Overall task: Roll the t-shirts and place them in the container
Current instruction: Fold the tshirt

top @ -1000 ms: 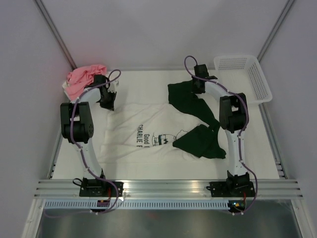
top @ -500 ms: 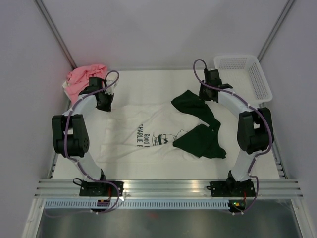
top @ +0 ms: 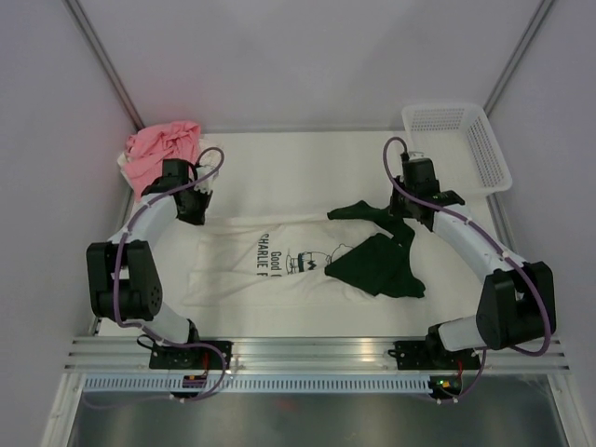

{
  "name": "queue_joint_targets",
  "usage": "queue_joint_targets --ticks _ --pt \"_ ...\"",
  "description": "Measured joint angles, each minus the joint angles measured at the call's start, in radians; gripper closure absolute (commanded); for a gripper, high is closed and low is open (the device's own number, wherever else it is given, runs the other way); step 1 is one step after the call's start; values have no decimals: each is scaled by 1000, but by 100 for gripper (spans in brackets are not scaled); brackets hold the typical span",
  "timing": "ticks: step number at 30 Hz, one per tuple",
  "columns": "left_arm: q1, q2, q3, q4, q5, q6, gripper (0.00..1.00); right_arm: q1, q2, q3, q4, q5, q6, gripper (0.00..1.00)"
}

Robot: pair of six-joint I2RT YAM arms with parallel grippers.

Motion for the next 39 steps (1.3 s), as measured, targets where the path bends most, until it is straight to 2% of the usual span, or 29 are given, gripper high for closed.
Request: queue_joint_targets --ticks 7,18,29,39 --pt "3 -1 -108 -32 -37 16 98 30 -65 -134 -54 3 36 100" --pt "17 -53 -108 -78 -77 26 98 80 -214 -184 -157 50 95 100" --pt "18 -51 -176 -81 -88 26 98 125 -188 -311 -161 47 167 100" --pt "18 -11 -200 -76 -139 27 98 125 -174 -339 -156 62 188 100"
